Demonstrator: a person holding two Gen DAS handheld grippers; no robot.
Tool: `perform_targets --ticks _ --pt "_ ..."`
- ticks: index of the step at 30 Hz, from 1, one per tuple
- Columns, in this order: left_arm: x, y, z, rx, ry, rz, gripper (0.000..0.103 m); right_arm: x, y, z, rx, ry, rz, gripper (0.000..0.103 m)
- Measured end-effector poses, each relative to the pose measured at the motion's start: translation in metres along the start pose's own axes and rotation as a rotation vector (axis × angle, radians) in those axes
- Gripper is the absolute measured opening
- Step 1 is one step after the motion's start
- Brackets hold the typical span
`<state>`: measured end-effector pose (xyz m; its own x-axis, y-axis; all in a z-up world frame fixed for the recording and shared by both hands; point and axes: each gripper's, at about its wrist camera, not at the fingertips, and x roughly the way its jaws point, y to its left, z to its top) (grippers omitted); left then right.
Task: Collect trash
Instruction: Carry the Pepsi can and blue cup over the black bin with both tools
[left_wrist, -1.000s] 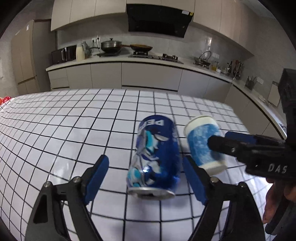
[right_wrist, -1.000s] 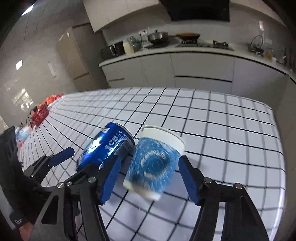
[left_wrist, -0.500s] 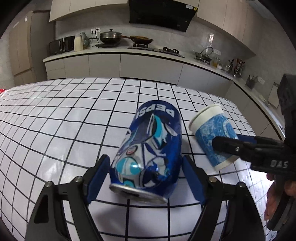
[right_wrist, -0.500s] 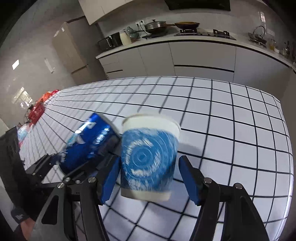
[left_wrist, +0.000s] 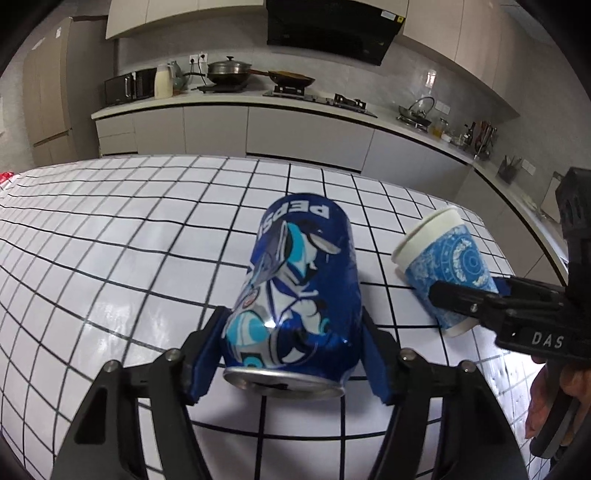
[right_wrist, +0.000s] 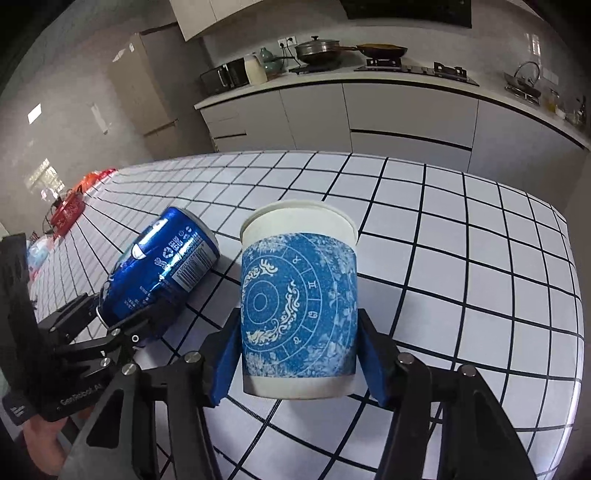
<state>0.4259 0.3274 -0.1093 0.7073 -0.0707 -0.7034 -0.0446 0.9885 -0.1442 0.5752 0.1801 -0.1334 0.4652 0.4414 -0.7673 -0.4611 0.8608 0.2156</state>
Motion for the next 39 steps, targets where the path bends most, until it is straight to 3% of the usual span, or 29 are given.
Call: perform_targets --ticks 11,16,18,22,23,25,32,39 --pt "-0.04 -0.013 -0.019 0.028 -0.031 0.008 0.066 -0.061 0.005 -0.03 -0.02 -0.054 0.002 0.059" --pt "-0.025 -0.012 -0.025 0.016 0.015 0.027 0.068 -0.071 0.003 -0.05 -0.02 -0.033 0.004 0.059" --pt "-0.015 -0.013 -0.022 0.015 0.028 0.04 0.076 -0.07 -0.002 -0.052 -0.017 -0.031 0.01 0.059" --pt "0.003 -0.01 -0.01 -0.017 0.052 0.012 0.075 -0.058 -0.008 -0.047 -0.014 -0.02 0.001 0.059" --pt "0.004 -0.01 -0.008 -0.02 0.048 0.0 0.069 -0.055 -0.009 -0.045 -0.012 -0.017 0.0 0.059" --pt "0.001 -0.01 -0.009 -0.015 0.049 0.011 0.068 -0.051 -0.01 -0.042 -0.014 -0.01 -0.011 0.059" --pt "-0.047 -0.024 -0.027 0.001 -0.008 0.0 0.067 -0.083 -0.002 -0.053 -0.039 -0.033 -0.044 0.059" --pt "-0.107 -0.048 -0.062 0.0 -0.046 -0.005 0.067 -0.144 0.012 -0.093 -0.023 -0.078 -0.075 0.059"
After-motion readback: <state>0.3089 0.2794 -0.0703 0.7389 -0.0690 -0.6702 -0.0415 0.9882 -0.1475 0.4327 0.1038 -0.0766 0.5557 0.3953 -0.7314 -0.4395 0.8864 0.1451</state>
